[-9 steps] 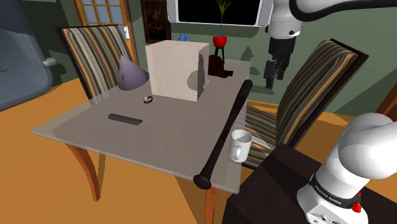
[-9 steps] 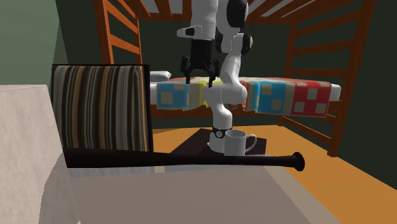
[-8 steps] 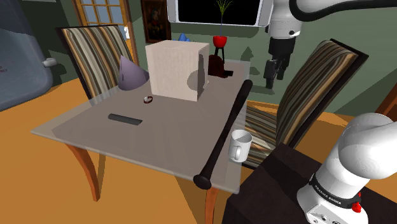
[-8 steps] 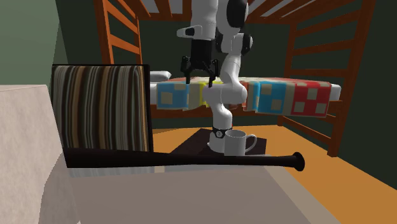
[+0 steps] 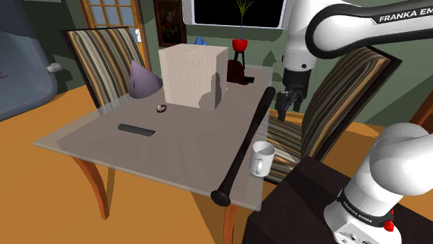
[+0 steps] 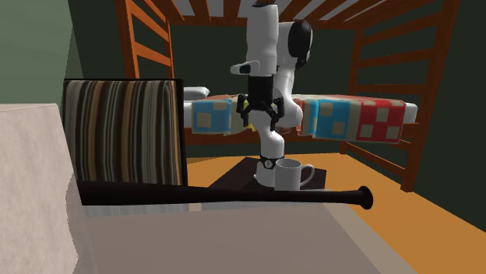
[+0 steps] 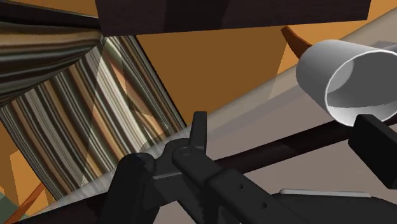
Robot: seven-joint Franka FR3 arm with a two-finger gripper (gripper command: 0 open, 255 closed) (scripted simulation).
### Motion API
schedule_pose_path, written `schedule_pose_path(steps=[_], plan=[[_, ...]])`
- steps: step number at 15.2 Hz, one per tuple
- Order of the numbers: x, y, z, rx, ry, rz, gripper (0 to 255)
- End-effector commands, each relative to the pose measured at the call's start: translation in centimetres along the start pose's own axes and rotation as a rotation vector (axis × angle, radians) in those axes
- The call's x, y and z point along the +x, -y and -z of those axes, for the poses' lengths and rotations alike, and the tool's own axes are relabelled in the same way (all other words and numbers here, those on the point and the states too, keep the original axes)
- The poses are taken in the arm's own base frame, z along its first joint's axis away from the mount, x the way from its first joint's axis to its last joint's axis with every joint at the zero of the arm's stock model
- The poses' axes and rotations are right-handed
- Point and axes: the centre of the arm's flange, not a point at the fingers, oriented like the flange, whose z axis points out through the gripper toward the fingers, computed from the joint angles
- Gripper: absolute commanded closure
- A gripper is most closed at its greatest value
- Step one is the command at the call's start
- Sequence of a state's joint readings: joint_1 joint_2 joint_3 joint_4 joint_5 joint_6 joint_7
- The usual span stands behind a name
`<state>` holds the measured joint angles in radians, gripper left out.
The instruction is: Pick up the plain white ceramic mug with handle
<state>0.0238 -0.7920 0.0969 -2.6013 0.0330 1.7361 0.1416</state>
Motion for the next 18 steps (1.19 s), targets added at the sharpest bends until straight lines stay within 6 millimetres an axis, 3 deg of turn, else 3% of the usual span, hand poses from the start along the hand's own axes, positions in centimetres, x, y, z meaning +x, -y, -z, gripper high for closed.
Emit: schedule_pose_path(steps=[1,8,17,18], plan=[[0.1,1.3,-2.2,0.021,0.001,-0.035,0],[0.3,6.0,-8.8,0.086,0.007,-0.141,0],[0.6,6.2,-12.8,0.086,0.007,-0.141,0],[0.7,6.3,-12.8,0.086,0.007,-0.141,255]])
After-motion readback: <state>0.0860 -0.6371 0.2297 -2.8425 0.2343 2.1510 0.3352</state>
